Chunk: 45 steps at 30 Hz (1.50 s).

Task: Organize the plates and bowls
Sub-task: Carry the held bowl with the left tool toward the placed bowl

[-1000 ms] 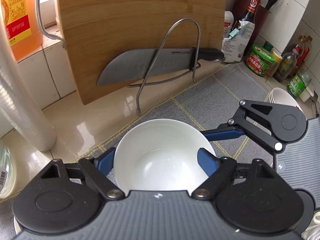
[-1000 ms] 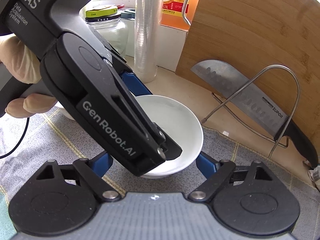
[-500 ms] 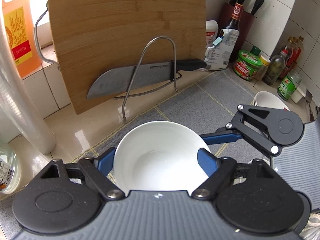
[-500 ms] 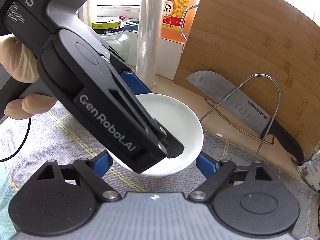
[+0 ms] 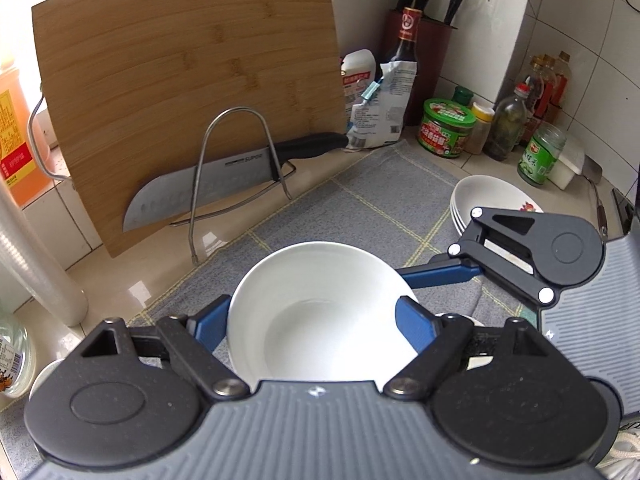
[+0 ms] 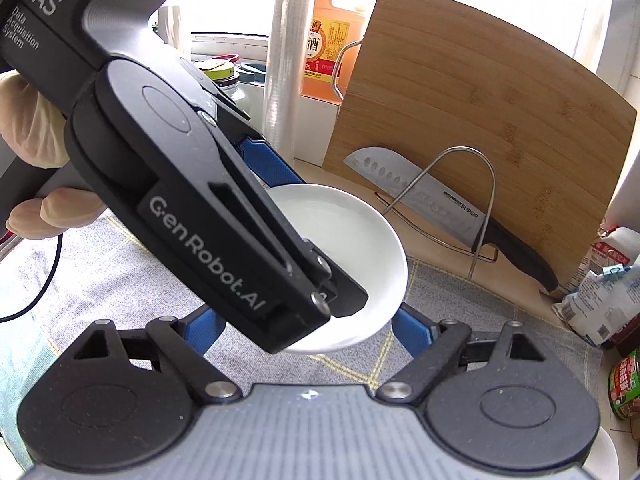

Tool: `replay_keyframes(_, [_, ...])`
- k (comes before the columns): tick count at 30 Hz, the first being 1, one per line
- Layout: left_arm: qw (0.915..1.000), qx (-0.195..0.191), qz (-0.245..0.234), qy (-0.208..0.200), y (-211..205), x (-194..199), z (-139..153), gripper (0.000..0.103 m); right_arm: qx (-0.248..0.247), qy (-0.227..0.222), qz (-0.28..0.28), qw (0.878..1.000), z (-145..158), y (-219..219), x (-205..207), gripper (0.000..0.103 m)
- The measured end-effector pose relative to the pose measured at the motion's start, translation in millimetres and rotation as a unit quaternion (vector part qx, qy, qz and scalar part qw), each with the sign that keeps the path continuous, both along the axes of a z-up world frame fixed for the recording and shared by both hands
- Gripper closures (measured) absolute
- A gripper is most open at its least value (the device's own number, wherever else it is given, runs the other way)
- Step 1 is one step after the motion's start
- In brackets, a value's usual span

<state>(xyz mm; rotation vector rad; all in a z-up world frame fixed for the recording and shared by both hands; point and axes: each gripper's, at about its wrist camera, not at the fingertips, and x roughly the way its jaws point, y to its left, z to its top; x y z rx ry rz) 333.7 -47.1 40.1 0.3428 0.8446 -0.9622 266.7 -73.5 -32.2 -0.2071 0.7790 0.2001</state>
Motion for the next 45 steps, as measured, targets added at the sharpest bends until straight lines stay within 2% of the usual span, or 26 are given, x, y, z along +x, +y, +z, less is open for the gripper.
replay_keyframes(8, [0.9998, -0.003, -0.019, -0.001, -15, -23, 3, 0.017, -0.002, -0.002, -0.019, 1.0, 6, -12, -31, 0.011])
replay_keyframes(21, [0.9985, 0.005, -0.05, 0.021, -43, -57, -12, 0.016, 0.004, 0.018, -0.052, 0.998, 0, -32, -78, 0.011])
replay_keyframes(35, [0.9968, 0.022, -0.06, 0.049, -55, -72, -32, 0.016, 0.023, 0.05, -0.063, 0.997, -10, -37, -93, 0.011])
replay_keyframes(45, [0.9965, 0.031, -0.062, 0.047, -57, -73, -38, 0.016, 0.033, 0.062, -0.062, 0.996, -14, -39, -89, 0.011])
